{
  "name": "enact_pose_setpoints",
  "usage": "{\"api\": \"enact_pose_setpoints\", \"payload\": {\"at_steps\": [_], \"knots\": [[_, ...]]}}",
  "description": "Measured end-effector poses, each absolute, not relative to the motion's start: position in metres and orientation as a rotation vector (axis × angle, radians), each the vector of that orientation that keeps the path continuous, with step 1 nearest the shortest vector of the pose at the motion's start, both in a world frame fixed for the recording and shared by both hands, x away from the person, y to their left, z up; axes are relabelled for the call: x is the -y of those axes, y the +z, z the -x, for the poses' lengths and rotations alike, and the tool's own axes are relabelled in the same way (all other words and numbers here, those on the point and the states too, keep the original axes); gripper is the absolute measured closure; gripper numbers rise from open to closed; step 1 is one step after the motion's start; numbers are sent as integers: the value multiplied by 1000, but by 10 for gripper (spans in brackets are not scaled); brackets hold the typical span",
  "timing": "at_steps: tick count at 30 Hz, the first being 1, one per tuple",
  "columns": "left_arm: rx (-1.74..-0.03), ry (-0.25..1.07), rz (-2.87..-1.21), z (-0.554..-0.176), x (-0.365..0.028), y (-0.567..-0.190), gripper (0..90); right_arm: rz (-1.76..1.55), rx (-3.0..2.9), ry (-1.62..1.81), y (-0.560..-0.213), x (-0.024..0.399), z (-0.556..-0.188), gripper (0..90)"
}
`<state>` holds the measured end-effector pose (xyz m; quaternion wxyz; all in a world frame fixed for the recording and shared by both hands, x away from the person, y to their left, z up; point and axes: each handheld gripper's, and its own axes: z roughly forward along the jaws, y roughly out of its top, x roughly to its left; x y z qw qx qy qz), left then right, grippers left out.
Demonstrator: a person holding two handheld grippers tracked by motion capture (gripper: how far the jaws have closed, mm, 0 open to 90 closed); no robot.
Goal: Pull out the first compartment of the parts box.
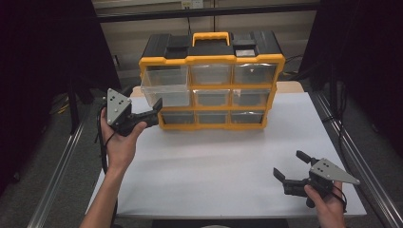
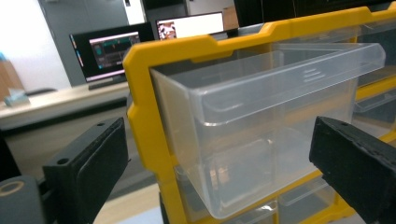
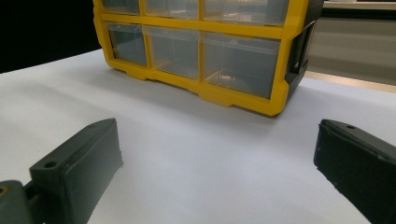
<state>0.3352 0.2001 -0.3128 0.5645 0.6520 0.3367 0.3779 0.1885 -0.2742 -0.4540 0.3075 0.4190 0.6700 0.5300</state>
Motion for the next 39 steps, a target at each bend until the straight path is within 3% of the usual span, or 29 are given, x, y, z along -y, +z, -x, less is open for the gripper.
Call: {"api": "enact_pose_setpoints", "payload": {"at_steps": [3,9,14,20,29,39], "knots": [[-862,785,-1490,-335,-202,-319,16,-1111,-1773,1399,-454,274,-189,2],[-946,705,-1464,-334,-219,-345,16,-1123,-1760,1389,-455,275,-190,2],[-906,668,-1446,-333,-229,-365,21,-1130,-1758,1388,-455,274,-191,2],[-897,730,-1518,-324,-229,-383,15,-1133,-1751,1385,-455,275,-191,2],[-929,653,-1525,-305,-233,-427,46,-1135,-1757,1390,-455,274,-191,2],[-879,665,-1565,-271,-242,-433,45,-1136,-1759,1388,-455,276,-190,2]]}}
